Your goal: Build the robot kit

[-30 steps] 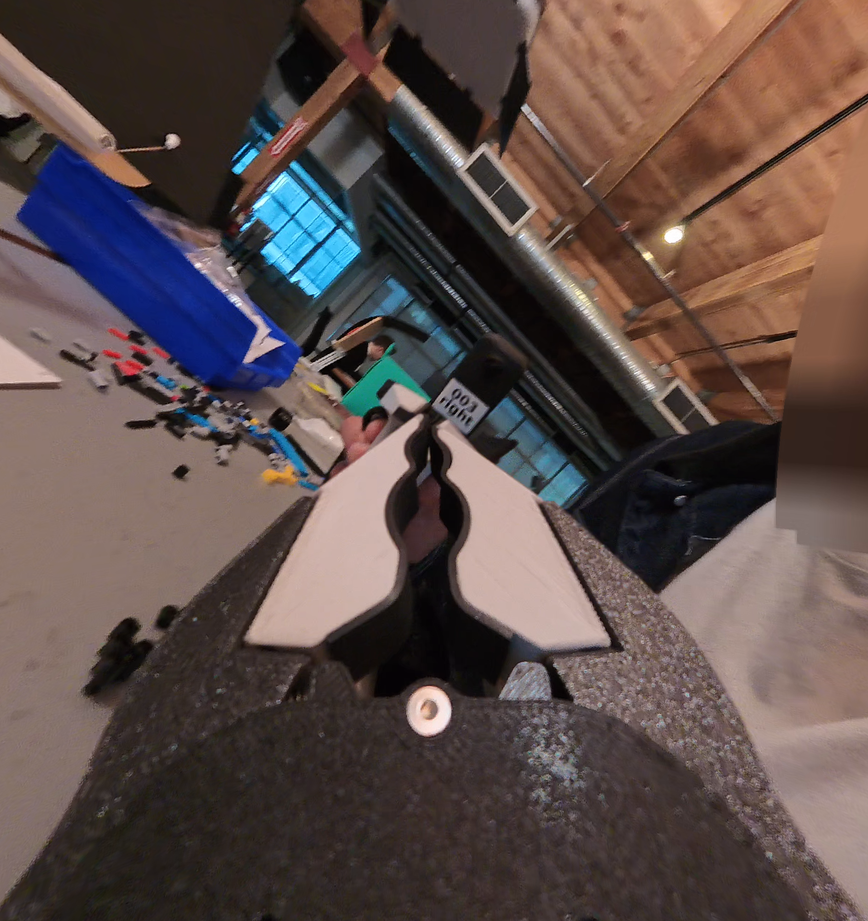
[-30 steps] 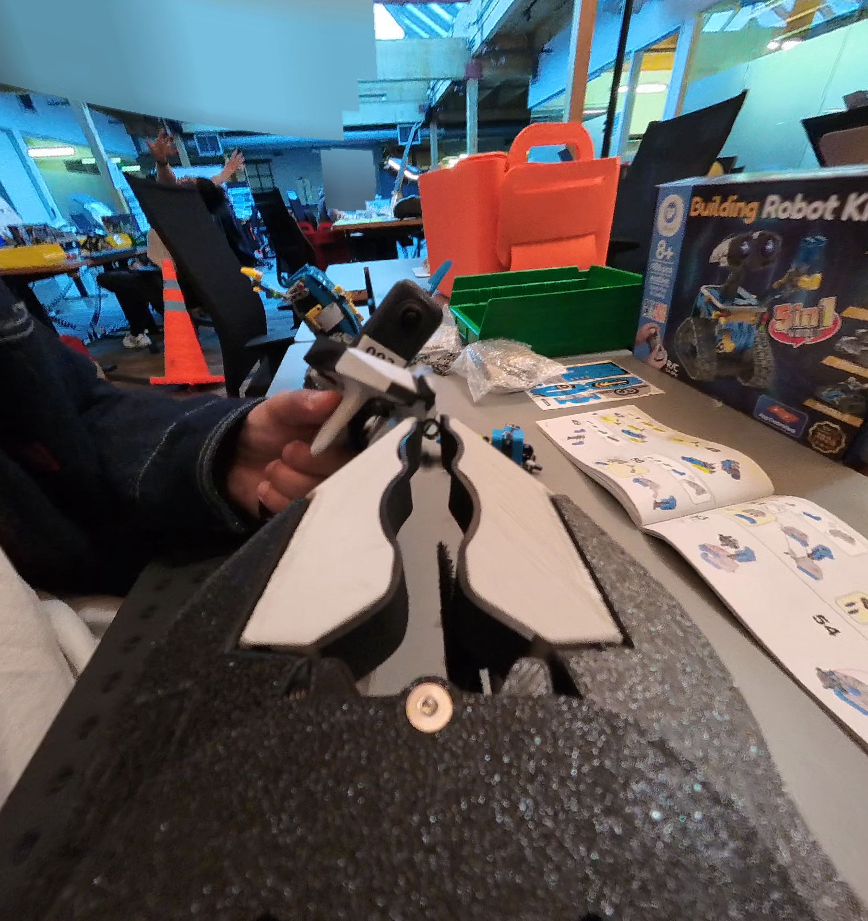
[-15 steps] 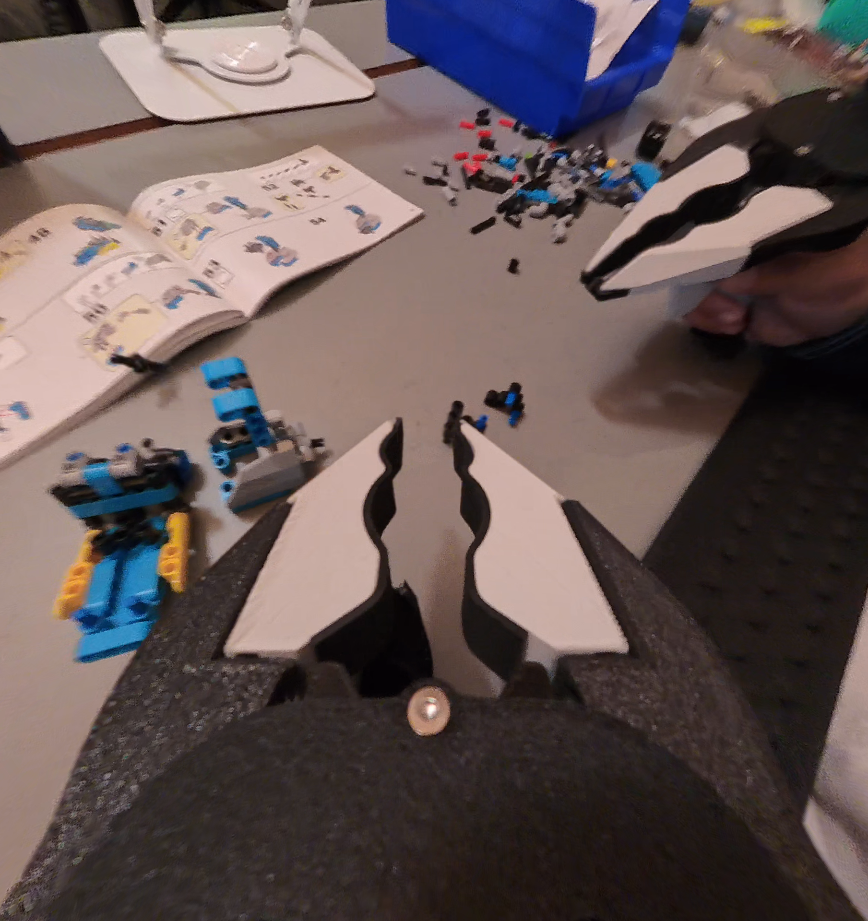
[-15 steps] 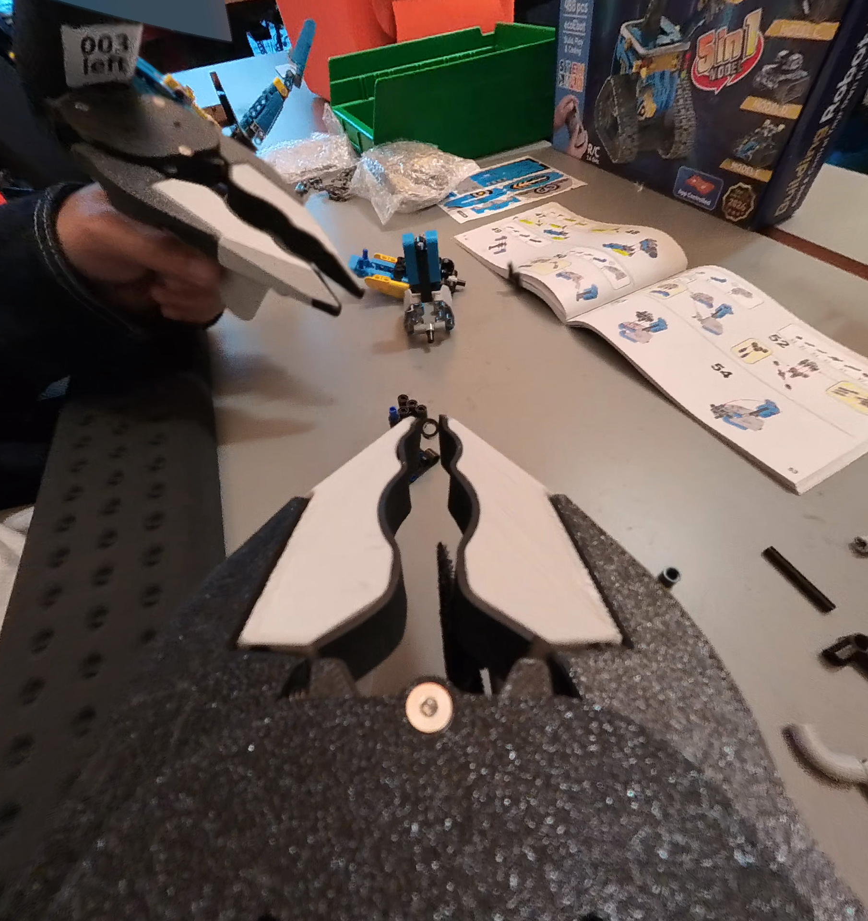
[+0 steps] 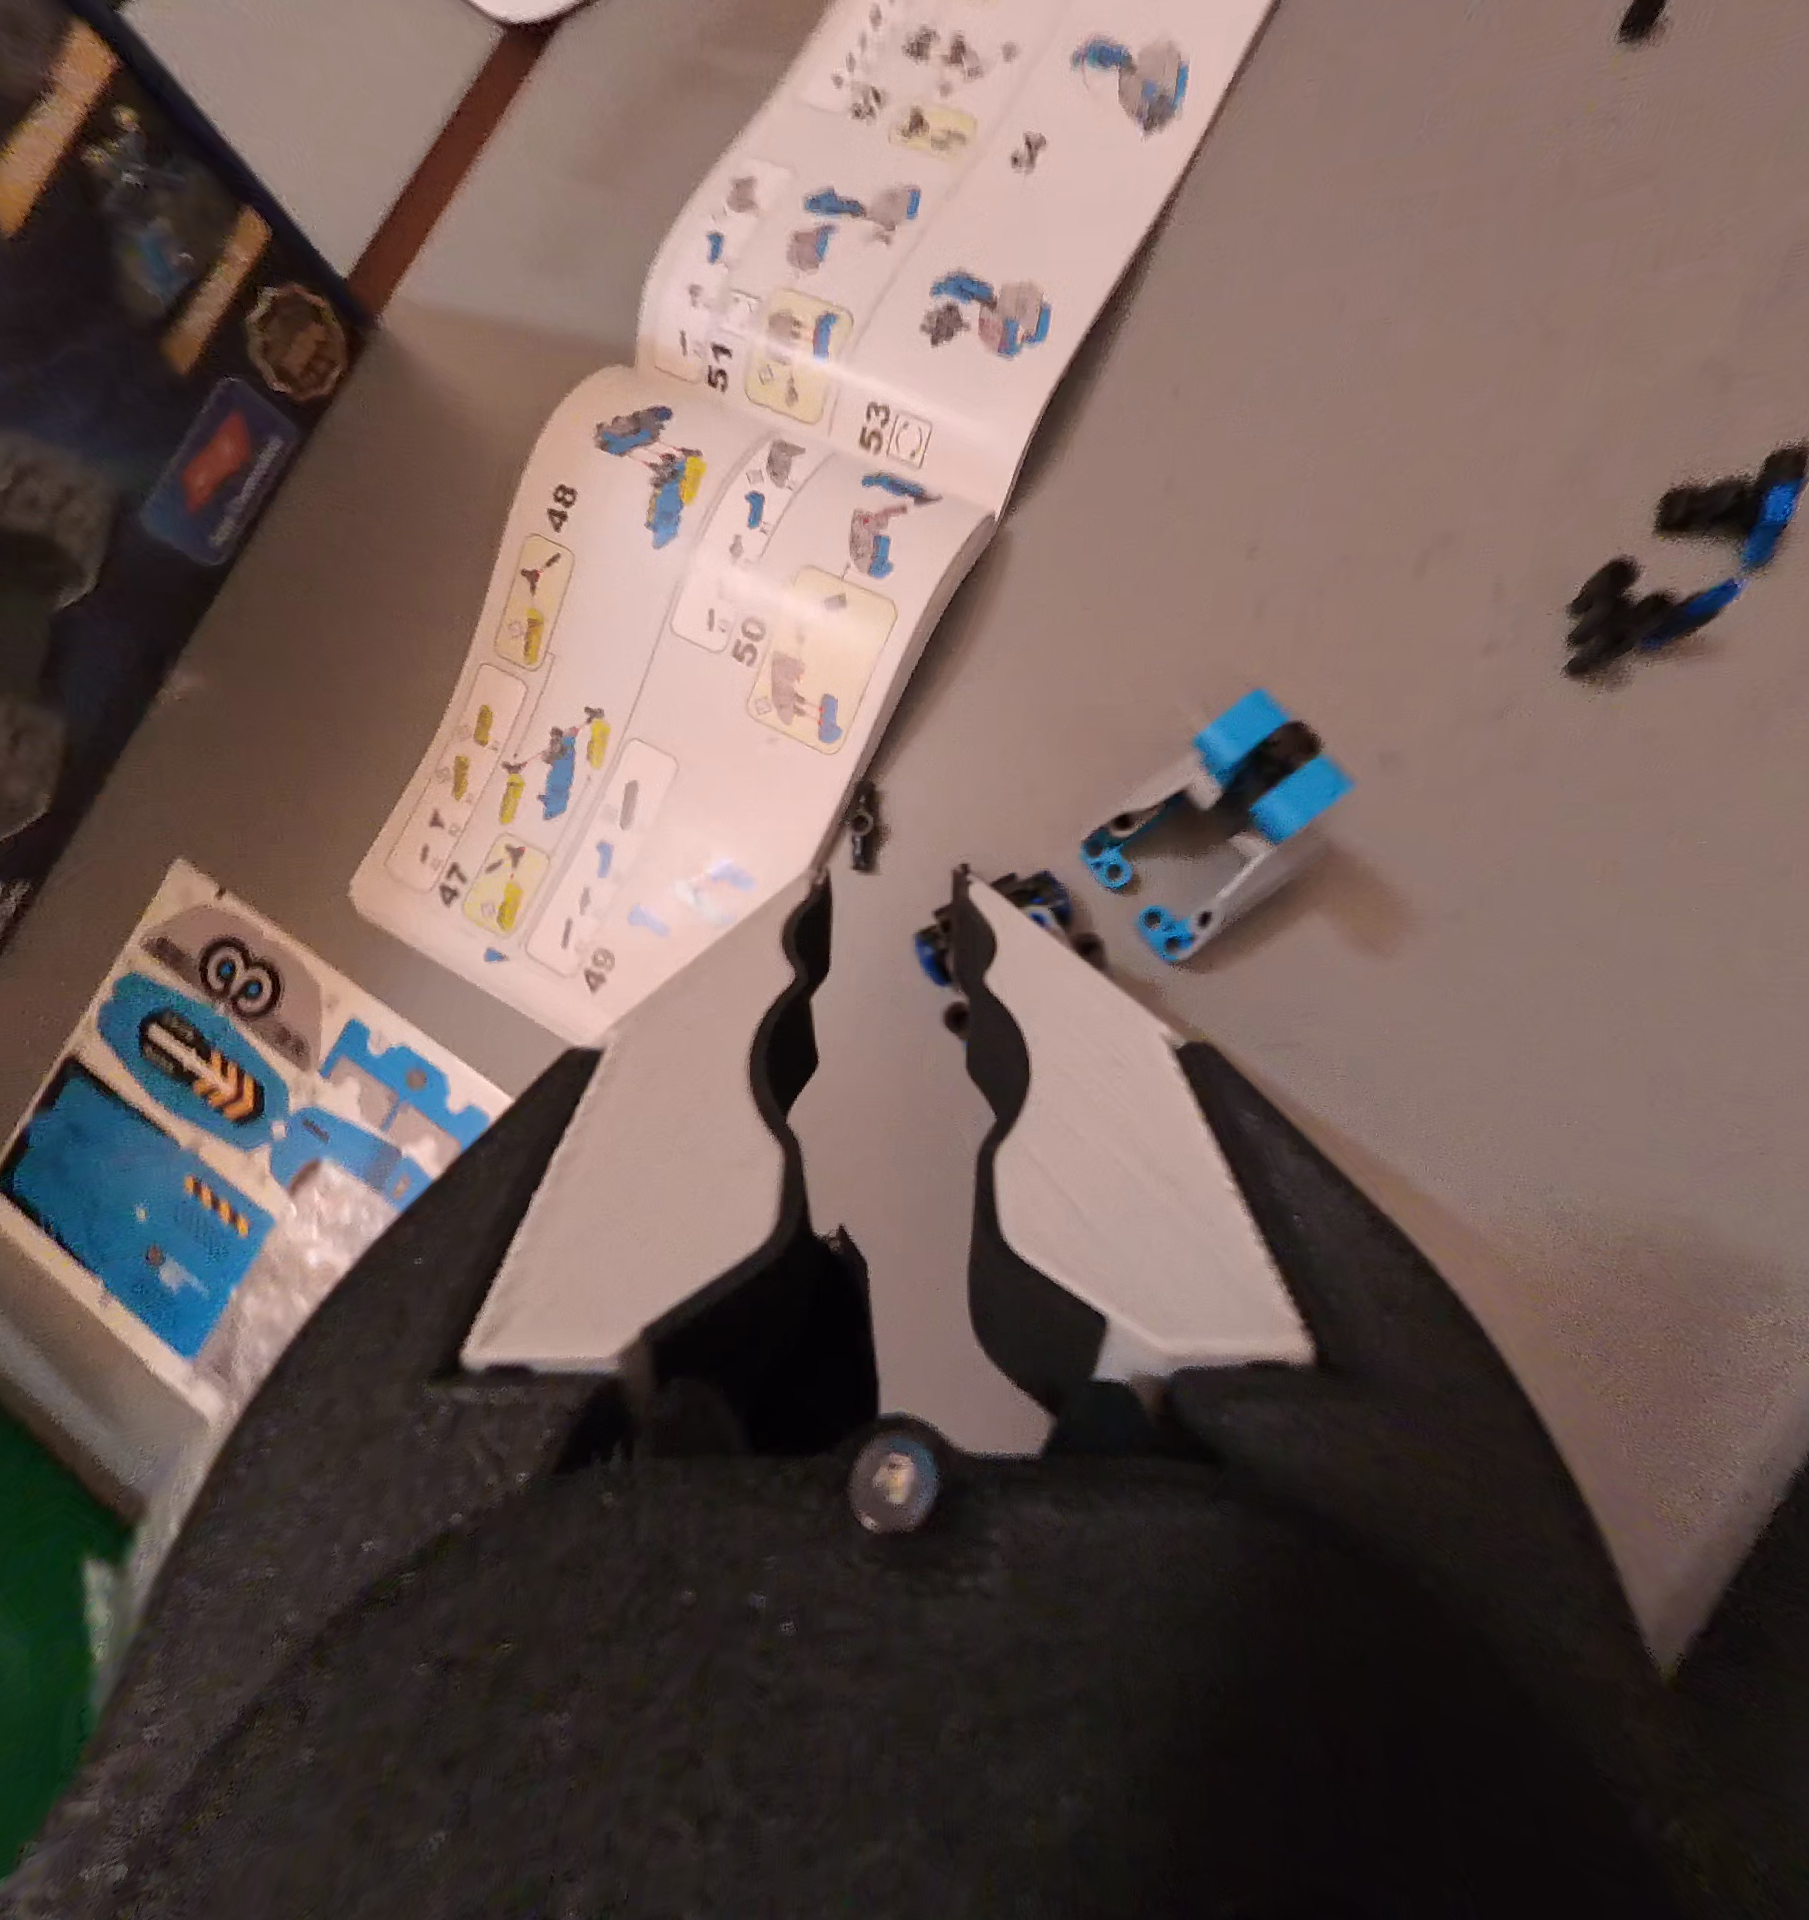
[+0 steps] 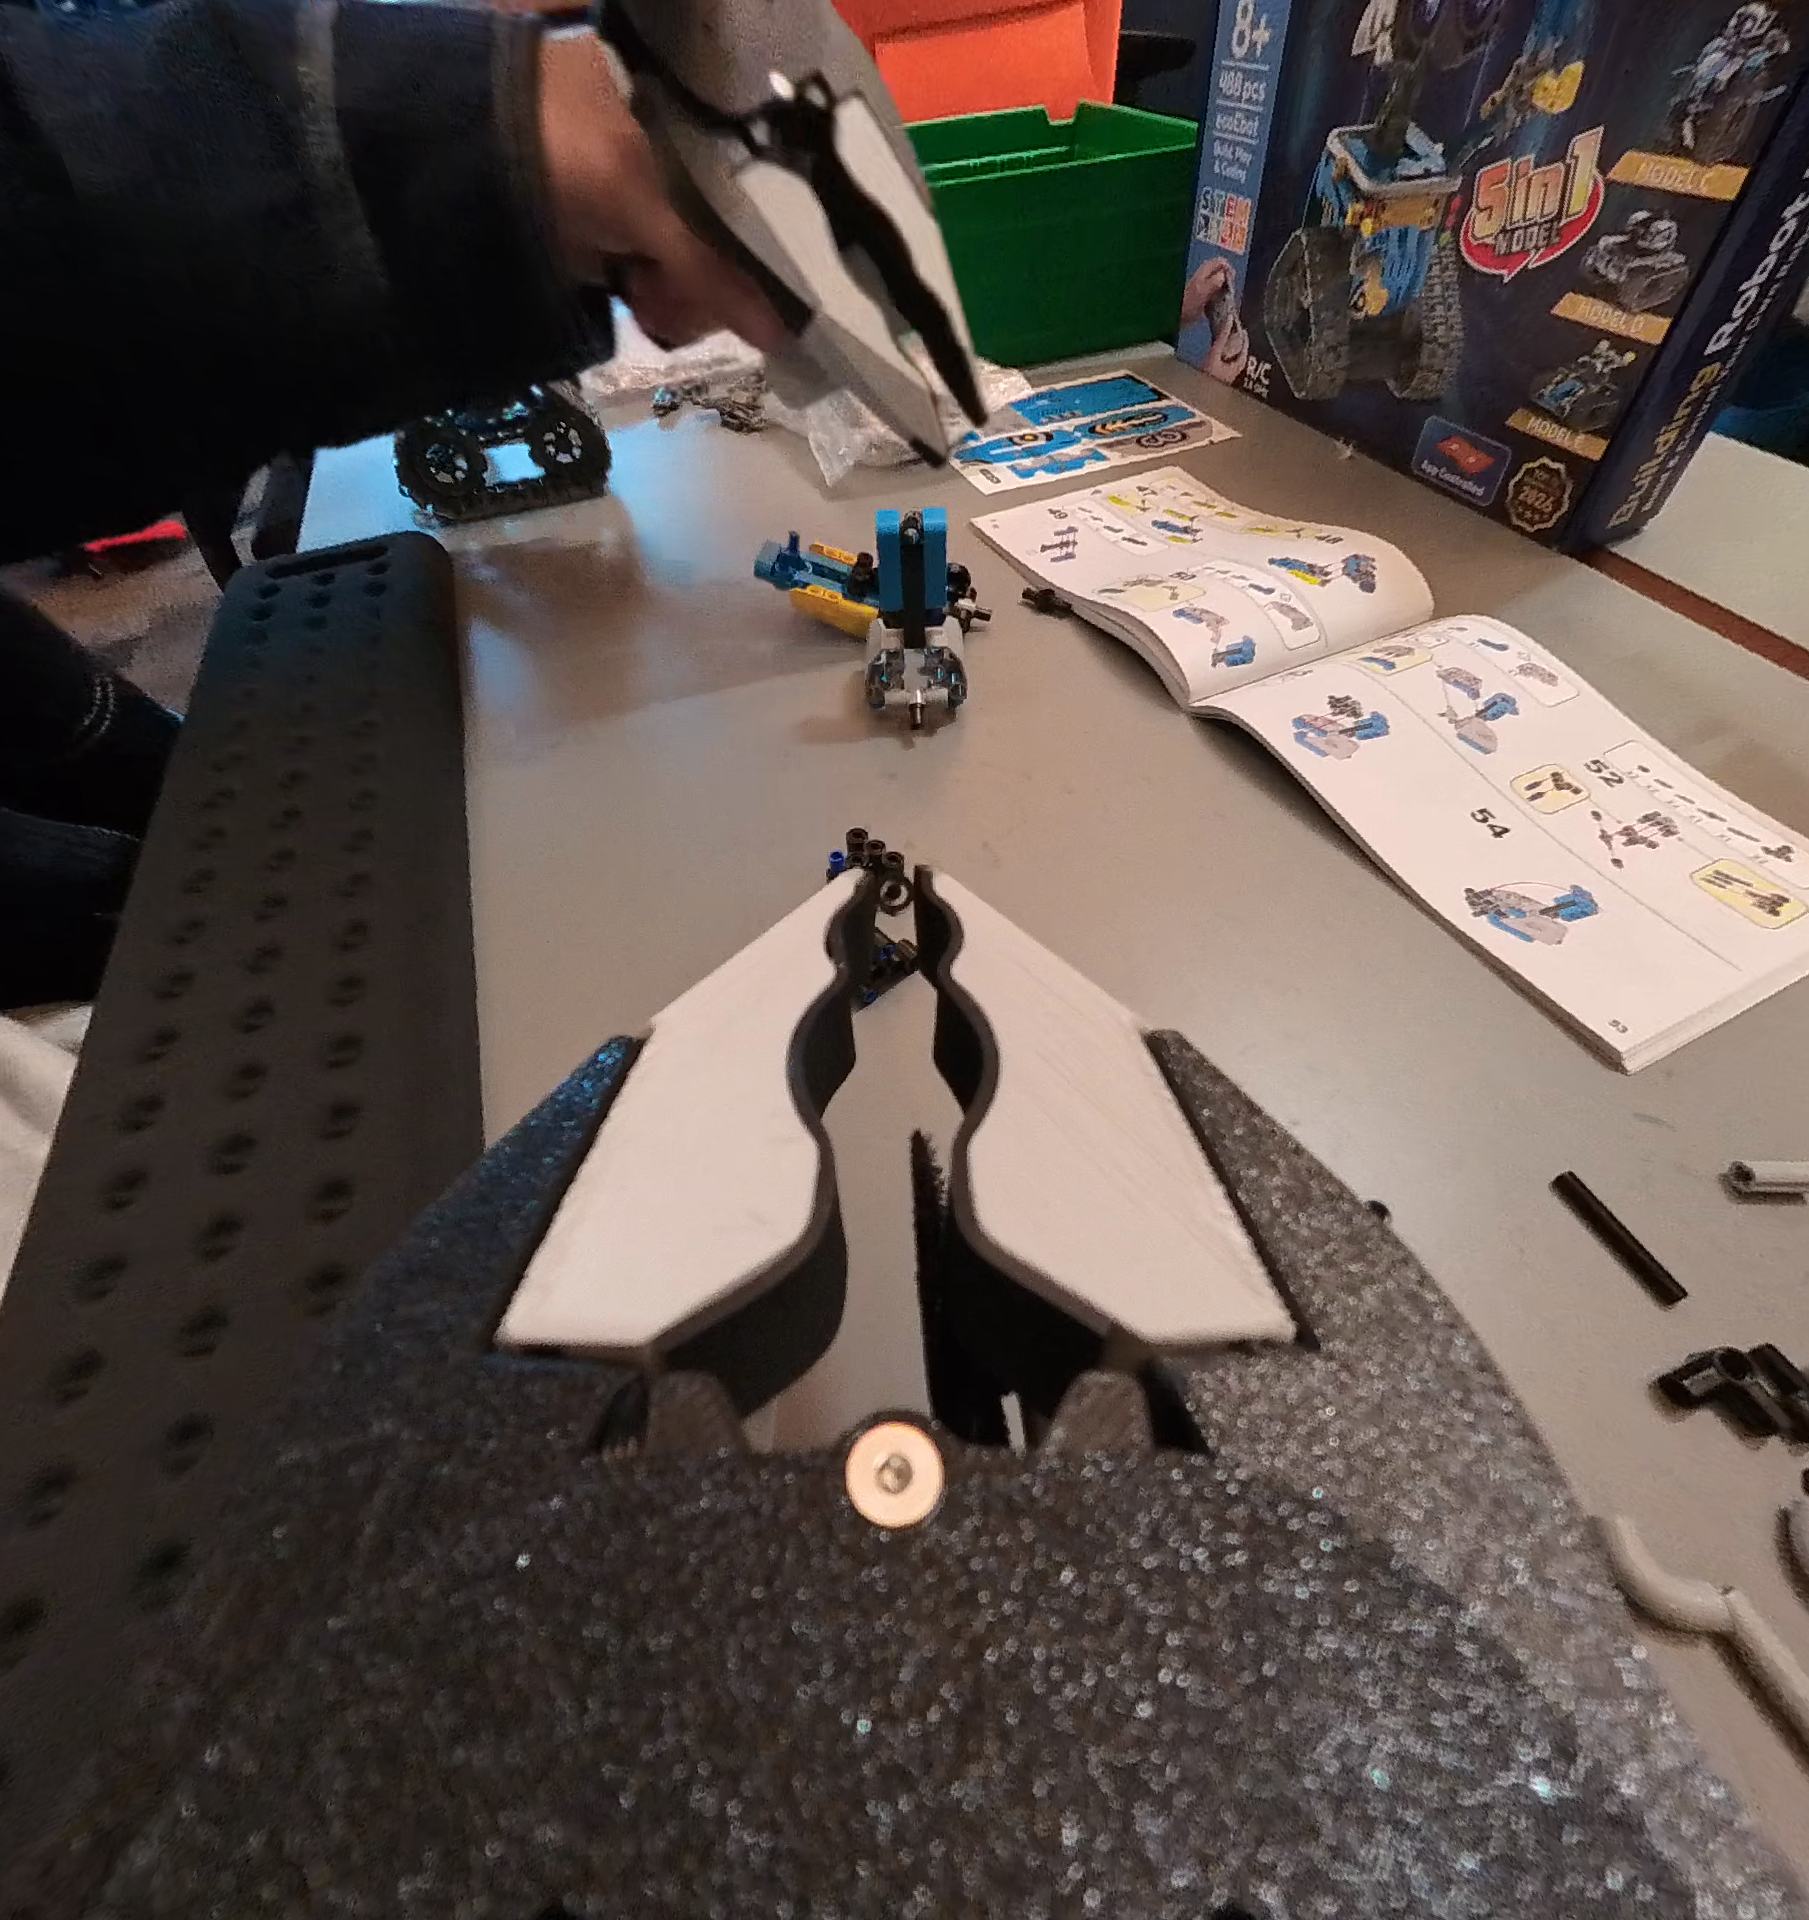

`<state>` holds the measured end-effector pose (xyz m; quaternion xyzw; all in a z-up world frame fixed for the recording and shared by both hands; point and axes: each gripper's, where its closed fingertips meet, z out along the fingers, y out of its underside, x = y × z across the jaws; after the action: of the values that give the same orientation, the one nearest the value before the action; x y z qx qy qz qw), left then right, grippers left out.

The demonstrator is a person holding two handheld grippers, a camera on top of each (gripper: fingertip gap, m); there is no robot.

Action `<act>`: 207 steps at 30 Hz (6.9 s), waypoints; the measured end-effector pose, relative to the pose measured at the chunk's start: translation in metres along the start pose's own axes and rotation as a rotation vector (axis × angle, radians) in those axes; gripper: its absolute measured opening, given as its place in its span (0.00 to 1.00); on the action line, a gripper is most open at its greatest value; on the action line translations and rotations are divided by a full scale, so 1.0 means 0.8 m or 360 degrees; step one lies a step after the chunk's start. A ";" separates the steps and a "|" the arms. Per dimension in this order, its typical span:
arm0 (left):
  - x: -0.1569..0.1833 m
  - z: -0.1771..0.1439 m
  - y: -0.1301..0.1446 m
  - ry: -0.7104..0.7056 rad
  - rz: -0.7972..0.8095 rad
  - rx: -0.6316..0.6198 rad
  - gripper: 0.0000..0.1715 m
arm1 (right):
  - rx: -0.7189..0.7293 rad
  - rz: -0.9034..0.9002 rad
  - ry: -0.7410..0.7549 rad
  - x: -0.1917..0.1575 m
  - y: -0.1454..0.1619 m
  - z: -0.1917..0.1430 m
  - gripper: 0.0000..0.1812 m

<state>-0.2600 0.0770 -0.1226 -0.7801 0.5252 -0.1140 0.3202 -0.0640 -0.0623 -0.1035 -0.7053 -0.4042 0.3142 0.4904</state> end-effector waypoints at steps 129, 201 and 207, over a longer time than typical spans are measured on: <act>0.264 -0.004 -0.134 0.0512 -0.0241 0.1046 0.03 | 0.0107 0.0192 -0.0566 -0.045 -0.033 0.019 0.04; 0.269 -0.022 -0.130 0.1140 -0.0673 0.1057 0.04 | -0.0159 -0.1197 0.0122 -0.052 -0.029 0.027 0.02; 0.262 -0.003 -0.118 0.0796 -0.0461 0.0958 0.04 | -0.0574 -0.0626 0.0284 0.061 0.030 -0.005 0.12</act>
<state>-0.1020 -0.0876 -0.0956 -0.6659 0.4148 -0.4922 0.3772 -0.0312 -0.0257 -0.1273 -0.7140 -0.5379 0.0726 0.4423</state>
